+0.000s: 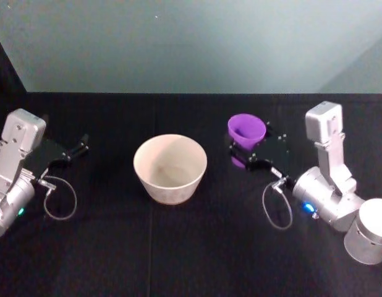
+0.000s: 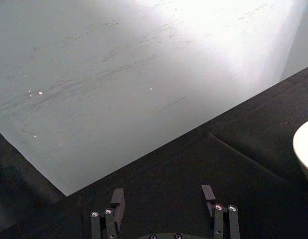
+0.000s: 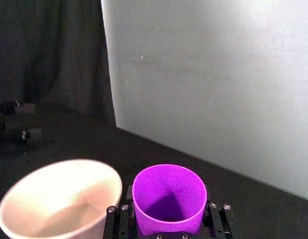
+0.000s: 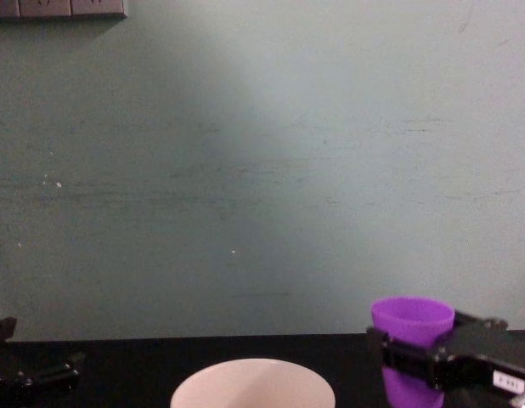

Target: Pick up the cup and pour the mung beans from the cup into the bowl.

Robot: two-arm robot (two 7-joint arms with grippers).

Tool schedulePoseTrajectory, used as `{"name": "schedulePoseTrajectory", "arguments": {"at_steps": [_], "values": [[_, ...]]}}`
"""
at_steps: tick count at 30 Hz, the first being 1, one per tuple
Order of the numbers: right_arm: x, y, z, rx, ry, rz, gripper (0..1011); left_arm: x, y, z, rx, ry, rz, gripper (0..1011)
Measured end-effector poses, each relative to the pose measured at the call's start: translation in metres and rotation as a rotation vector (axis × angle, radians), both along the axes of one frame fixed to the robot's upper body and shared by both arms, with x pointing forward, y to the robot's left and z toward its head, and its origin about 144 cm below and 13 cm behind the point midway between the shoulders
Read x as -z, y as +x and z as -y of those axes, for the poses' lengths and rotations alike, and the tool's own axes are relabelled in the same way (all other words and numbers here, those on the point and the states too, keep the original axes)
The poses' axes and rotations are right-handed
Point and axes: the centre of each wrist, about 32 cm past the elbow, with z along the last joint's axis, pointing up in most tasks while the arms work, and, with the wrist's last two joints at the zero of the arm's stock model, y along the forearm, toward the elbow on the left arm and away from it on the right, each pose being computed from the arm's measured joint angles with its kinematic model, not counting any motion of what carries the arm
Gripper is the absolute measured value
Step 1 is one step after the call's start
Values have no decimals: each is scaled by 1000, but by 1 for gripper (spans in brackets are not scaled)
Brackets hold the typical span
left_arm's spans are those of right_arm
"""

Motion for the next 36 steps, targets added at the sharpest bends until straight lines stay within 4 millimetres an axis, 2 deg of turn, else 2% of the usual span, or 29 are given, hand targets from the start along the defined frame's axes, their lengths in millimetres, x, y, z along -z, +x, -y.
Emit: {"name": "schedulePoseTrajectory", "arguments": {"at_steps": [6, 36], "values": [[-13, -8, 2, 15, 15, 44, 726, 0, 0, 0, 0, 0, 0, 1000], [-12, -10, 2, 24, 27, 46, 726, 0, 0, 0, 0, 0, 0, 1000]]}}
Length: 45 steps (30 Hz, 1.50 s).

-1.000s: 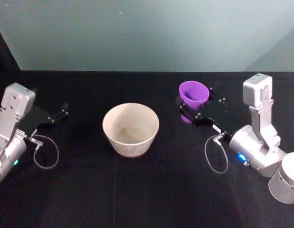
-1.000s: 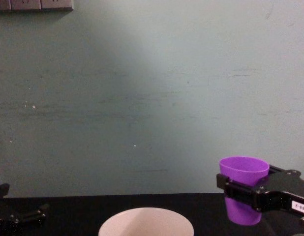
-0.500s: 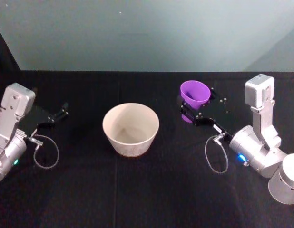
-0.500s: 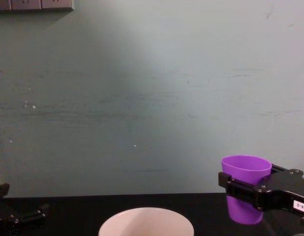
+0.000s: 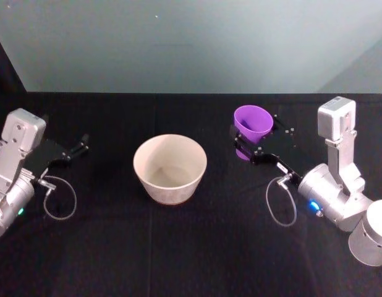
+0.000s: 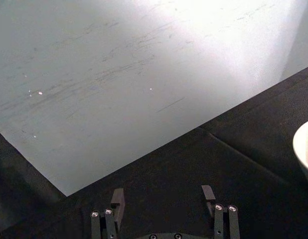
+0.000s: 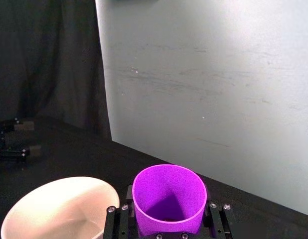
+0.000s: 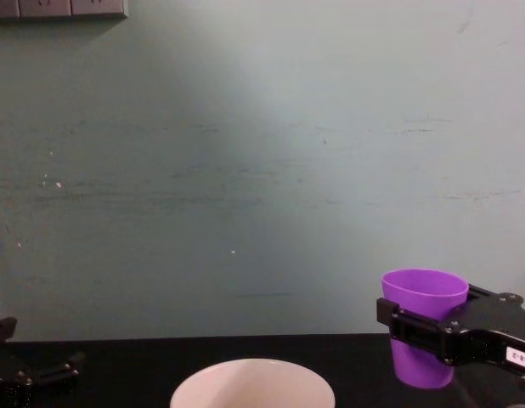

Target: Pick up the cup and pour the mung beans from the cup into the bowl.

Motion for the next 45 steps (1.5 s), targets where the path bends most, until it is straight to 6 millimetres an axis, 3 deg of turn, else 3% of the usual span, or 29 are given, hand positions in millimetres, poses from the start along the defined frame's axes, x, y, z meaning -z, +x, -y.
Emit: {"name": "schedulePoseTrajectory", "arguments": {"at_steps": [45], "values": [[0, 0, 0, -1, 0, 1, 724, 0, 0, 0, 0, 0, 0, 1000]]}}
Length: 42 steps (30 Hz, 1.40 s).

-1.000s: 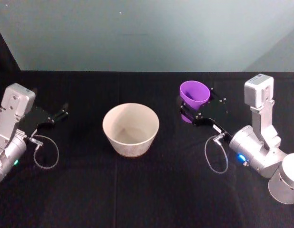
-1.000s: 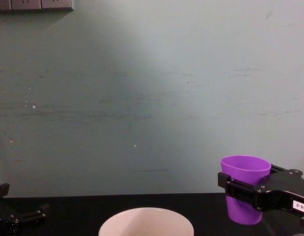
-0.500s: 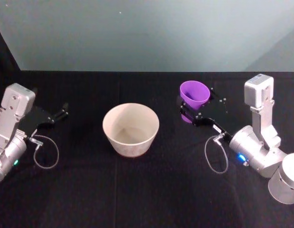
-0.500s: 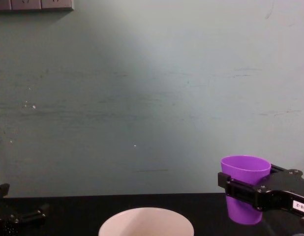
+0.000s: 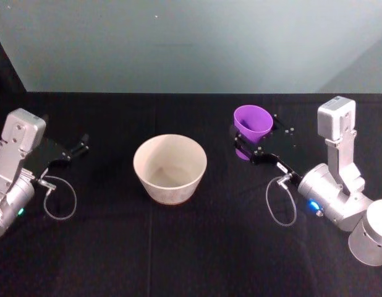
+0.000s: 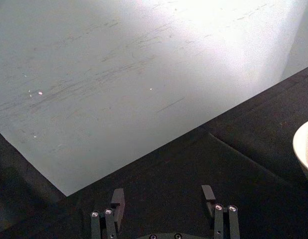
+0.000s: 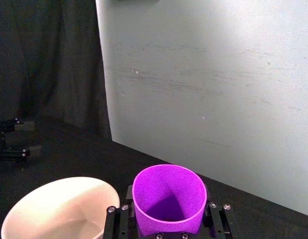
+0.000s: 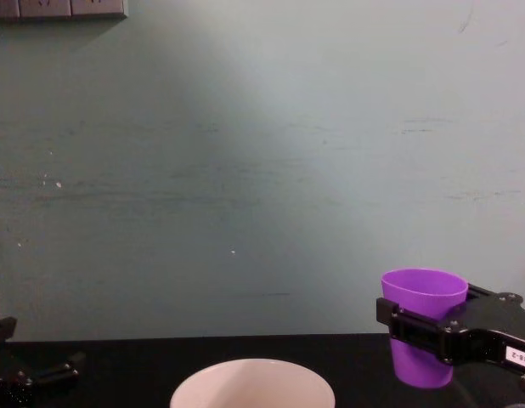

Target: Pick up the cup and pour the mung beans from the cup into the bowl.

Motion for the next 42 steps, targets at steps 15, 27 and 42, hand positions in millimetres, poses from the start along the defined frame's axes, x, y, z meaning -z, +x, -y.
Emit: {"name": "schedulePoseTrajectory", "arguments": {"at_steps": [15, 27, 42], "values": [[0, 0, 0, 0, 0, 0, 724, 0, 0, 0, 0, 0, 0, 1000], [0, 0, 0, 0, 0, 0, 726, 0, 0, 0, 0, 0, 0, 1000], [0, 0, 0, 0, 0, 0, 724, 0, 0, 0, 0, 0, 0, 1000]]}}
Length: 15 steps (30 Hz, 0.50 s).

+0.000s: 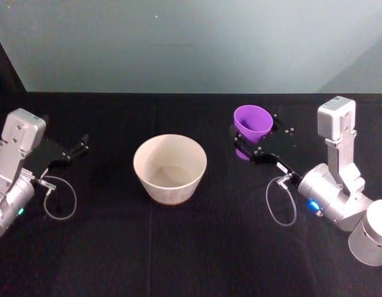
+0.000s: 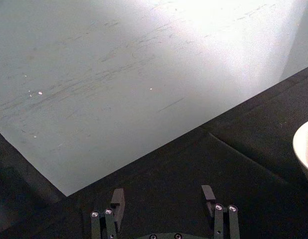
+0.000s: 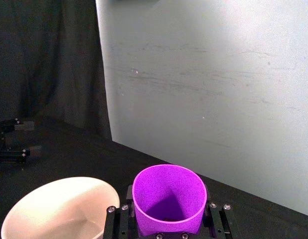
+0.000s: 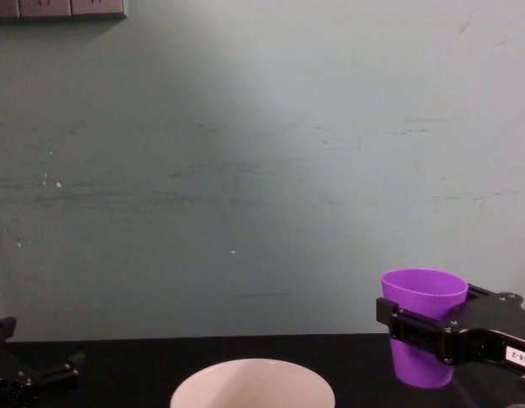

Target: Pick up the cup and pour the mung beans from the cup into the bowl.

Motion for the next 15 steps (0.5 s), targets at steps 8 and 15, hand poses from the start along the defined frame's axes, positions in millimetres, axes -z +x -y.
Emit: {"name": "schedulePoseTrajectory", "arguments": {"at_steps": [8, 15], "values": [[0, 0, 0, 0, 0, 0, 726, 0, 0, 0, 0, 0, 0, 1000], [0, 0, 0, 0, 0, 0, 726, 0, 0, 0, 0, 0, 0, 1000]]}}
